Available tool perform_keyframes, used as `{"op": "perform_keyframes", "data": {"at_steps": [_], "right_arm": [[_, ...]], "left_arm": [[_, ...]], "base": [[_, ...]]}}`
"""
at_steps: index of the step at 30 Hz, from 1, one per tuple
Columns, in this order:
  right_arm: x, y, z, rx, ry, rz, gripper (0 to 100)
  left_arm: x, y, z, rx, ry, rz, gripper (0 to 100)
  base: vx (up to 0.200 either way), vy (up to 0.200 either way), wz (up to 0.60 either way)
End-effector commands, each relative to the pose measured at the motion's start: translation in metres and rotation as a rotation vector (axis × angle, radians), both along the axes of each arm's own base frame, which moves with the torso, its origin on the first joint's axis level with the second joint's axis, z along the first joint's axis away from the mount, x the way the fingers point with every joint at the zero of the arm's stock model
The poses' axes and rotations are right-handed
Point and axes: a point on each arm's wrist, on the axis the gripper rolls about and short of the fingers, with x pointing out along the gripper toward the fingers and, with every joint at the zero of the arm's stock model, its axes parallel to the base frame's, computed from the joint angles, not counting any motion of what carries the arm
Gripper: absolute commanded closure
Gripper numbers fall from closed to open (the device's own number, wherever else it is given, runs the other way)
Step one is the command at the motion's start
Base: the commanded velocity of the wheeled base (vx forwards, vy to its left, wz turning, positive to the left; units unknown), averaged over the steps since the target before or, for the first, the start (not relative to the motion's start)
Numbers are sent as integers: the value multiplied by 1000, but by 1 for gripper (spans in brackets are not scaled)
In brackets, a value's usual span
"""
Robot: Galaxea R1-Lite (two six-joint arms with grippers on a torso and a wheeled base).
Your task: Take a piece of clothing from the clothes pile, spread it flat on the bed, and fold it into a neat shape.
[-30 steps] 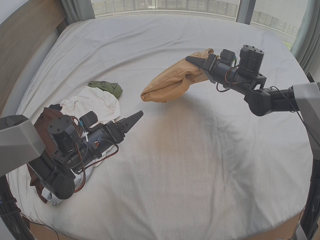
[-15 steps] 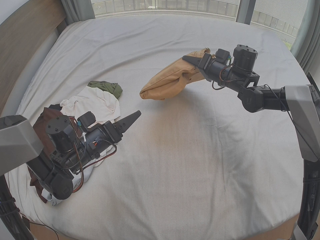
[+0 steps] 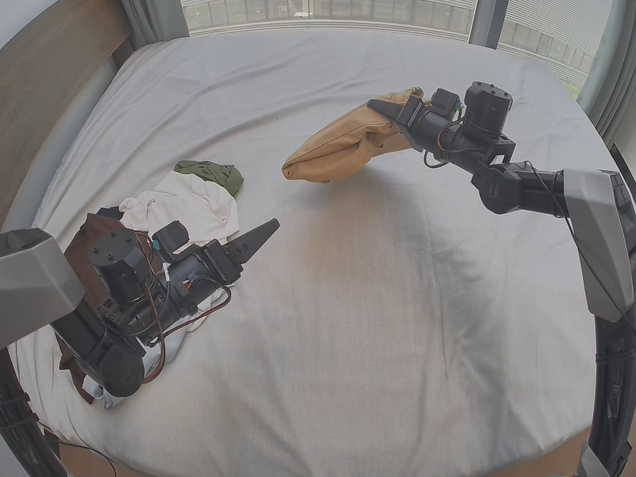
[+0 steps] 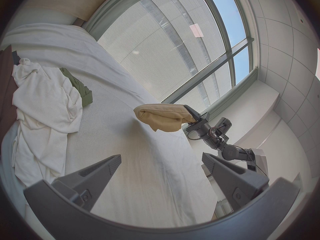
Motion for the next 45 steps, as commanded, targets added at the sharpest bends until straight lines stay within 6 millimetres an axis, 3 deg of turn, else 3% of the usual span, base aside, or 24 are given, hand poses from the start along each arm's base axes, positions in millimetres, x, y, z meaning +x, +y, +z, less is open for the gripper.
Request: {"op": "perform_keyframes", "data": {"at_steps": [1,5,8,17,21,30,45], "right_arm": [[-1,-1,4,6,-6,-1,100],[2,1,-4,2,8,0,100],[10,5,-23,-7,39,-14,100],[17,6,-42,-19,69,-24,100],[16,2,-74,-44,136,-32,100],[6,-14,-116,-141,216,-61,100],[-5,-39,-142,-220,297,-99,100]], "left_arm": [[0,0,0,0,1,0,0],[0,-1,-1,1,2,-1,0],[0,0,0,0,1,0,0],[0,-1,0,0,-1,-3,0],[0,0,0,0,0,-1,0],[0,0,0,0,0,-1,0],[1,0,0,-2,-1,-1,0]], "base": [[0,0,0],[0,0,0],[0,0,0],[0,0,0],[0,0,0],[0,0,0],[0,0,0]]}}
